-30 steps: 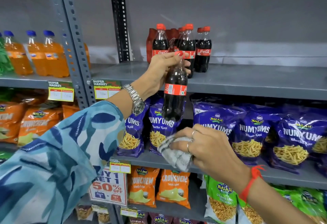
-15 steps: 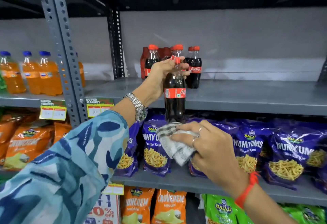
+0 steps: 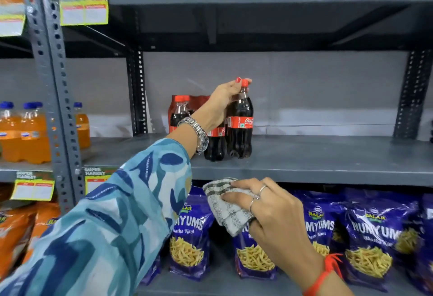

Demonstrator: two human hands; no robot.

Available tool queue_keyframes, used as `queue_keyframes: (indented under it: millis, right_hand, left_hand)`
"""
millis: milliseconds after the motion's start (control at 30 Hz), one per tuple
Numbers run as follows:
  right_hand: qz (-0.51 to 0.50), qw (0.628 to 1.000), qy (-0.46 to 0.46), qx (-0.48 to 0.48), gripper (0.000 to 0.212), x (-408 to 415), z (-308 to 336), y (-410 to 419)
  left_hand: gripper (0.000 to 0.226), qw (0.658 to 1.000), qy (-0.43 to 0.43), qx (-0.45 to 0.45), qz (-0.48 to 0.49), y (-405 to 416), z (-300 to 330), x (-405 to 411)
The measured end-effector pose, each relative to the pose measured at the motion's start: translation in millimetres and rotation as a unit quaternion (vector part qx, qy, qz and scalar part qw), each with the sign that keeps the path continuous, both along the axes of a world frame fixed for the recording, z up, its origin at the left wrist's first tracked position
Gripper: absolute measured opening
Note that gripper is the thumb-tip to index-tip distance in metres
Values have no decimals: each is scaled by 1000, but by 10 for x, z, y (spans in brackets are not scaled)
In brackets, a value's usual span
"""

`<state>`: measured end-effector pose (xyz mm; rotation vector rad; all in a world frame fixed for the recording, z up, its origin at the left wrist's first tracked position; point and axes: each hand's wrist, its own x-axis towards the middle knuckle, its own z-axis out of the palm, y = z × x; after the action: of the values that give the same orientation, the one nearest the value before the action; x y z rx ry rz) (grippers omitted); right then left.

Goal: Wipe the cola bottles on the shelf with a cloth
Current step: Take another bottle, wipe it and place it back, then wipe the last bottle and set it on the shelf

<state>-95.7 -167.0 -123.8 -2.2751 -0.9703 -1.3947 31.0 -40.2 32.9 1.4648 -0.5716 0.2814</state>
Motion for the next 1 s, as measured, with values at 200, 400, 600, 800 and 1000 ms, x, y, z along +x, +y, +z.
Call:
queue_keyframes:
  millis: [200, 400, 600, 800, 1000]
  right_hand:
    - [-22, 1000, 6, -7, 57, 147, -53, -65]
    - [-27, 999, -17, 6, 55, 321, -43, -114]
    - [-36, 999, -38, 9, 52, 474, 156, -99]
    - [-51, 998, -41, 8, 50, 648, 281, -134]
    - [-65, 997, -38, 2, 53, 744, 342, -160]
  left_hand:
    - [32, 1000, 6, 12, 22, -184, -62, 272]
    - [31, 998, -17, 42, 36, -216, -127, 460]
    - [32, 996, -19, 71, 51, -216, -192, 562]
    - [32, 993, -22, 94, 71, -243, -167, 641]
    - [32, 990, -29, 100, 90, -236, -154, 685]
